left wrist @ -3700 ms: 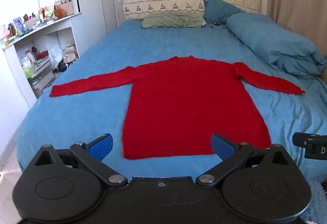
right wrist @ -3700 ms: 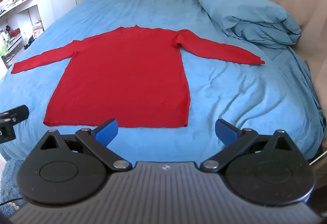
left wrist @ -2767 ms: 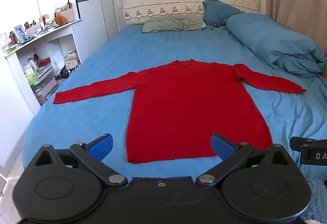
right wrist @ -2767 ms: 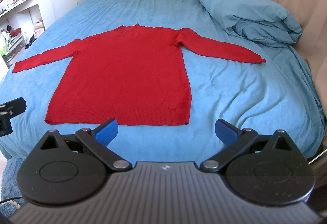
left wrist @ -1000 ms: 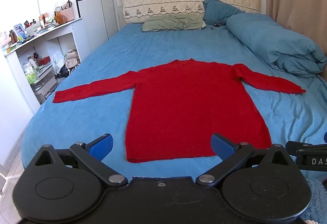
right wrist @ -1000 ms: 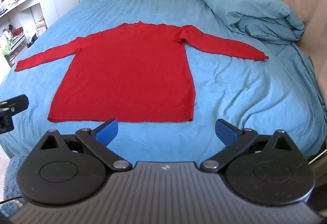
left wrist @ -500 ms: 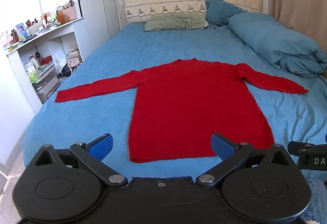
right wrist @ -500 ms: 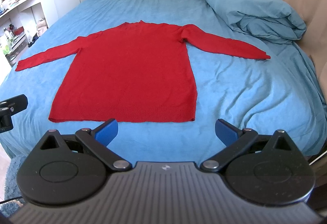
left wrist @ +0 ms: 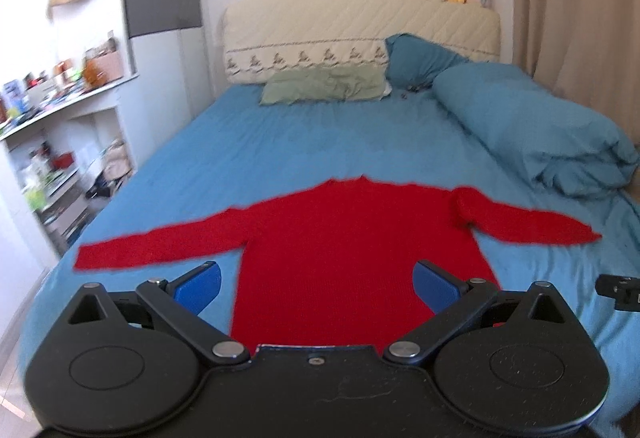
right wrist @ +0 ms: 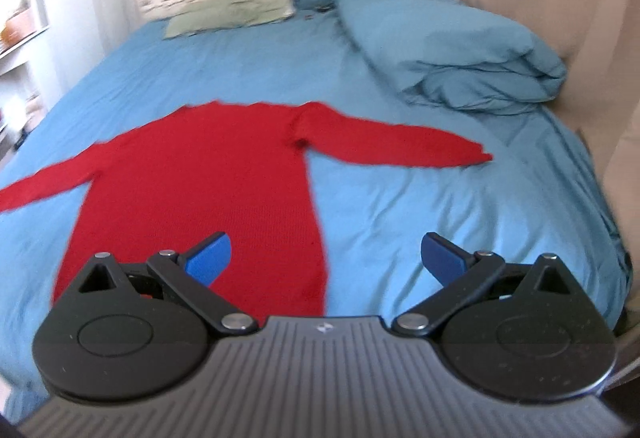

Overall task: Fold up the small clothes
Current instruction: 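Lower the right gripper to a sweater sleeve cuff and grasp it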

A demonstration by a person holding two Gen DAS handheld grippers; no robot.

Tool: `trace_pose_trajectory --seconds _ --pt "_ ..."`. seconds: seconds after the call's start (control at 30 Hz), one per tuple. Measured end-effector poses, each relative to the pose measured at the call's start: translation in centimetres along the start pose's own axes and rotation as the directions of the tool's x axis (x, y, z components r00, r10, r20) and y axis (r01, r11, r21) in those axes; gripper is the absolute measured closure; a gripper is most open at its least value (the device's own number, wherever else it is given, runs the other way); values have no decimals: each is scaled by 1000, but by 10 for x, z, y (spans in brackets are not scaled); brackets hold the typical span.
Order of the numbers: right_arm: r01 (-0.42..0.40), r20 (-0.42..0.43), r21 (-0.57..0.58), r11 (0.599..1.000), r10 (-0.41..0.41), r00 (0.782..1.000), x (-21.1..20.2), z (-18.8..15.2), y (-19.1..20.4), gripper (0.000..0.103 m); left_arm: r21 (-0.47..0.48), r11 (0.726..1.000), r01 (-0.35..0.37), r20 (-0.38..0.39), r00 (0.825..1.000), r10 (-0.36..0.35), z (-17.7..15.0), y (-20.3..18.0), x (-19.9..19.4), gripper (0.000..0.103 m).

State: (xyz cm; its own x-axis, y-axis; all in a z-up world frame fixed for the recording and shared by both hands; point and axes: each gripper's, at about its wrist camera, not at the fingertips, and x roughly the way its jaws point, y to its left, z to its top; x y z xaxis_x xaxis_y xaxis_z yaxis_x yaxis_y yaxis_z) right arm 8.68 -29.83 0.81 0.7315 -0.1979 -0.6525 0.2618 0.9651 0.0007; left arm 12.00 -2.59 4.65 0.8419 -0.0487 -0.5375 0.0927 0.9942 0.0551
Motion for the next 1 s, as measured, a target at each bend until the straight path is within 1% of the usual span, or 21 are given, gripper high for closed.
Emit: trace_pose_trajectory --seconds 0.03,0.1,0.23,0.3,0.37,0.47,0.53,0.6,0.67,0.8,0.83,0.87,0.9,0.97,1.0 --pt "12 1 16 1000 -12 1000 14 9 -7 0 5 1000 15 8 1000 -15 6 -1 12 0" --pt "40 16 60 997 -41 999 47 26 -19 0 21 998 62 21 998 -63 20 -8 48 0" --pt "142 31 132 981 -147 989 128 57 -47 0 64 987 150 7 989 -151 46 -32 148 0" --pt "186 21 176 967 -193 981 174 69 -62 0 85 981 175 -10 985 -175 54 -45 192 0" --pt "220 3 225 949 -227 974 214 75 -80 0 104 975 196 -30 981 -194 58 -61 244 0" --pt "246 -17 314 917 -253 967 265 76 -110 0 118 964 237 -66 971 -231 58 -82 299 0" --pt "256 -38 373 892 -260 965 291 75 -131 0 126 961 248 -111 966 -234 58 -98 333 0" --pt "270 -55 414 869 -272 961 309 73 -149 0 135 958 254 -144 961 -235 59 -108 353 0" --pt "304 -81 430 850 -299 951 325 71 -162 0 132 959 251 -183 957 -225 59 -119 374 0" --pt "312 -112 485 817 -296 949 354 67 -189 0 72 966 247 -272 937 -219 55 -137 416 0" --pt "312 -118 495 811 -293 949 360 66 -194 2 64 968 241 -291 933 -213 53 -142 425 0" --pt "317 -127 498 807 -294 947 367 66 -199 5 62 970 234 -303 931 -205 52 -147 432 0" --pt "325 -137 503 801 -297 945 372 66 -202 5 63 973 222 -314 930 -192 50 -153 438 0" --pt "342 -164 531 775 -303 939 384 66 -213 10 73 978 195 -338 928 -160 45 -164 452 0" --pt "343 -171 553 760 -299 939 388 65 -219 11 79 978 191 -353 923 -152 43 -169 457 0"
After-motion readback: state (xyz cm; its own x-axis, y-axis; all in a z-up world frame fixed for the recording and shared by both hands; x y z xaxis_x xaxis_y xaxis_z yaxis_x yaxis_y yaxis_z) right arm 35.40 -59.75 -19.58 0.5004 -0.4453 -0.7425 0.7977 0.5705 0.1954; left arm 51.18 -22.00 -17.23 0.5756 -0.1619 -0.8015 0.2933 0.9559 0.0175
